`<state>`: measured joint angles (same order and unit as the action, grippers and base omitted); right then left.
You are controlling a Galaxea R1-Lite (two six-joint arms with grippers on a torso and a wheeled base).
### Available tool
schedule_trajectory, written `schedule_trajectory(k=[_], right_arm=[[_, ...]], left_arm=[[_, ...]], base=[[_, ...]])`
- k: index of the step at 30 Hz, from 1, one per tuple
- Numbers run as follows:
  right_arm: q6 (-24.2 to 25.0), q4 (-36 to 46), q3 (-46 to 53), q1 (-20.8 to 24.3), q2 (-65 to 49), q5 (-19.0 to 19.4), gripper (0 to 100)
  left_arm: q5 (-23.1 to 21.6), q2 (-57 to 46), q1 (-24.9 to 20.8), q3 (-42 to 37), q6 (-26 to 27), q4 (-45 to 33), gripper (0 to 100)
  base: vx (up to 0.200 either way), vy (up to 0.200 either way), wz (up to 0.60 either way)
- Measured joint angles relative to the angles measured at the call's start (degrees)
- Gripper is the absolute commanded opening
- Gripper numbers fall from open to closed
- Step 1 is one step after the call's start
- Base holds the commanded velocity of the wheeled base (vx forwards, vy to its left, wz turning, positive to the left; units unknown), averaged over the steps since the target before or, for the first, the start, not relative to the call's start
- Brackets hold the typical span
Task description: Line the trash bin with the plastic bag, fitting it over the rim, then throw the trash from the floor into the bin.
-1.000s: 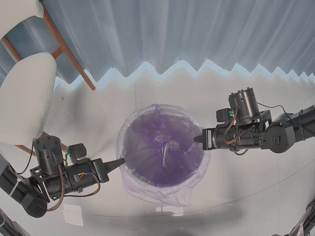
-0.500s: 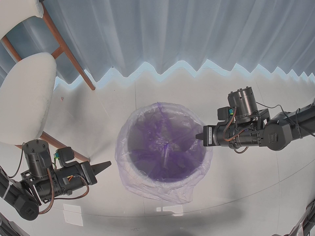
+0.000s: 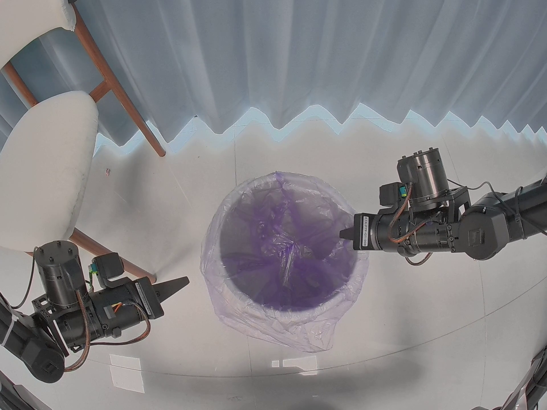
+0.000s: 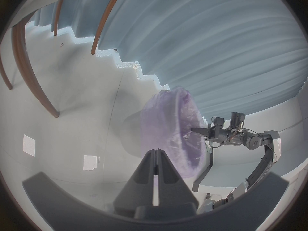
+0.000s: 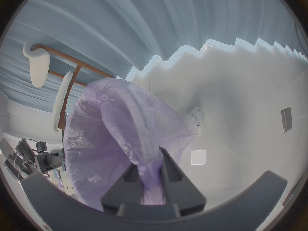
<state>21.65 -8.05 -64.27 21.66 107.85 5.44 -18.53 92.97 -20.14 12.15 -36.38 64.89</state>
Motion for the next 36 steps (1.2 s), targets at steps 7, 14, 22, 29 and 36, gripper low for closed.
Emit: schedule_trajectory(k=[7,14,22,29,36], right_arm=[[0.07,0.02,0.0,0.13,-0.05,0.06,0],[0.38,0.0,-0.26,0.44,-0.05,0.06,0],[0.4,-0.02,-0.61,0.49,-0.22,0.09,0],[0.43,0.0,-0.89,0.55,-0.29,0.09,0],[1.12,-0.02,-0.89,0.24,-0.24,0.06,0]], left_arm=[[-0.1,-1.49,-2.71,-0.12,-1.99,-0.02,0],[0.11,-0.68,-5.44,0.09,-1.91,-0.02,100],[0.28,1.55,-4.06,0.77,-1.99,0.04,100],[0.5,2.93,-2.6,1.97,-2.05,0.04,100],[0.66,3.12,-2.18,1.45,-2.0,0.04,100]], base=[[0.0,0.0,0.0],[0.0,0.0,0.0],[0.0,0.0,0.0],[0.0,0.0,0.0],[0.0,0.0,0.0]])
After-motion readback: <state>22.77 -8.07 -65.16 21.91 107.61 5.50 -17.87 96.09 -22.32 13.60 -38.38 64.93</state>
